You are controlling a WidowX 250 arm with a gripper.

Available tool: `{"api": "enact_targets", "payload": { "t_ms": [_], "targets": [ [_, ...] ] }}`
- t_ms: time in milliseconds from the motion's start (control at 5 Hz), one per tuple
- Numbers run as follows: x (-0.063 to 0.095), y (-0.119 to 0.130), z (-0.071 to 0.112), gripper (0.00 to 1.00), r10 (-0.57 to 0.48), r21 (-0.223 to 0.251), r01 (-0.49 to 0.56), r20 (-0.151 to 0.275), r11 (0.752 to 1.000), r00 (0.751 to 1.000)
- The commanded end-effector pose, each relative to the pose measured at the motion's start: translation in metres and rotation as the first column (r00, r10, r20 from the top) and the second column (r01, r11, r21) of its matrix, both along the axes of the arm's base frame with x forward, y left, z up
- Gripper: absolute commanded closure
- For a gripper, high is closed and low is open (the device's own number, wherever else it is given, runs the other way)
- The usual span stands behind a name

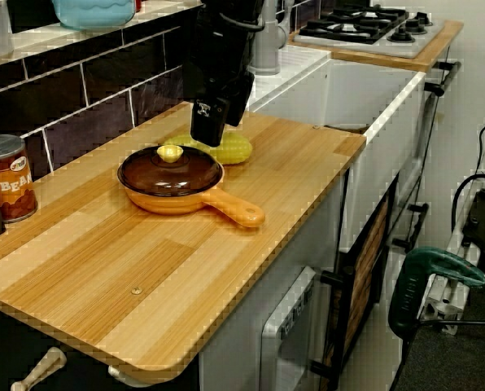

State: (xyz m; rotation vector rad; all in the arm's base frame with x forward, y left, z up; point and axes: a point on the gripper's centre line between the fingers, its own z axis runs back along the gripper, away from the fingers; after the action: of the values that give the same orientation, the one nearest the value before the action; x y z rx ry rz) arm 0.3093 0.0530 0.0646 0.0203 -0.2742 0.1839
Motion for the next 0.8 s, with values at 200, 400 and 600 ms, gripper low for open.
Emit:
{"api": "enact_targets", "payload": {
  "t_ms": [200, 400, 600],
  "targets": [
    [-0.008, -0.010, -0.011, 0.00, 0.070, -0.016, -0.069, 0.036, 0.997, 0.997],
    [-0.007, -0.010, -0.013, 0.00, 0.089, -0.024, -0.089, 0.036, 0.996, 0.995],
    [-0.005, -0.004, -0.011, 0.00, 0.129, -0.050, -0.128, 0.021, 0.991, 0.991]
  ]
}}
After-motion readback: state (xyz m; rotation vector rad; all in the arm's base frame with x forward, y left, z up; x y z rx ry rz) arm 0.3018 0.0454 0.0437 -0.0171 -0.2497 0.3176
